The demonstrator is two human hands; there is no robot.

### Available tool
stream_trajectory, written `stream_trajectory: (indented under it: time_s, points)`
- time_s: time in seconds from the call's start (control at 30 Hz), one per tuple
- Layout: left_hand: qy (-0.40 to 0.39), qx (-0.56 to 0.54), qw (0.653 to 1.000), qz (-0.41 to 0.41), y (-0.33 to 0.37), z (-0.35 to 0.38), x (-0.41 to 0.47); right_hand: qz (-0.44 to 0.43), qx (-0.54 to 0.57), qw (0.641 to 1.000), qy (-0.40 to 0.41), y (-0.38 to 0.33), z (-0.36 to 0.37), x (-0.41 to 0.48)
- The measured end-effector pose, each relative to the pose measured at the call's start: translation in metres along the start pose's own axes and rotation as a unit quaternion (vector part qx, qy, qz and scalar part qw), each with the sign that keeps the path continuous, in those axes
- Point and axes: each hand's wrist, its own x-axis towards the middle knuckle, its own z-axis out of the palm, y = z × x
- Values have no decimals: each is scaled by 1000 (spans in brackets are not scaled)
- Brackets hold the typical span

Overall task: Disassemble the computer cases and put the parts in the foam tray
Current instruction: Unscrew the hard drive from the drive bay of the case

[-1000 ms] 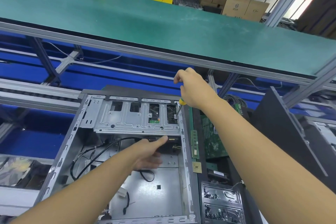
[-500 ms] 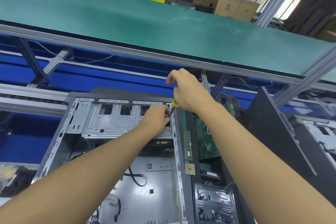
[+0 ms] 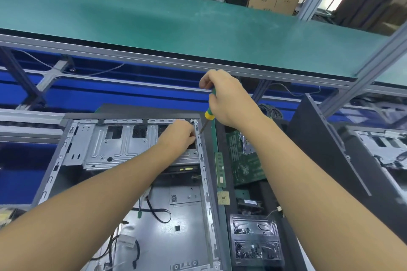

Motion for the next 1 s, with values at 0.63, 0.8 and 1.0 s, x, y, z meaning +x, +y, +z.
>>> stream_trajectory:
  time_s: [0.63, 0.8, 1.0]
  points:
    - [67, -73, 995, -23, -16, 14, -13, 7, 24, 1000, -19, 11, 18, 5]
    - [72, -102, 992, 1, -18, 15, -14, 13, 40, 999, -15, 11, 17, 6]
    - [61, -33, 998, -1, -12, 13, -5, 16, 40, 999, -12, 16, 12, 1]
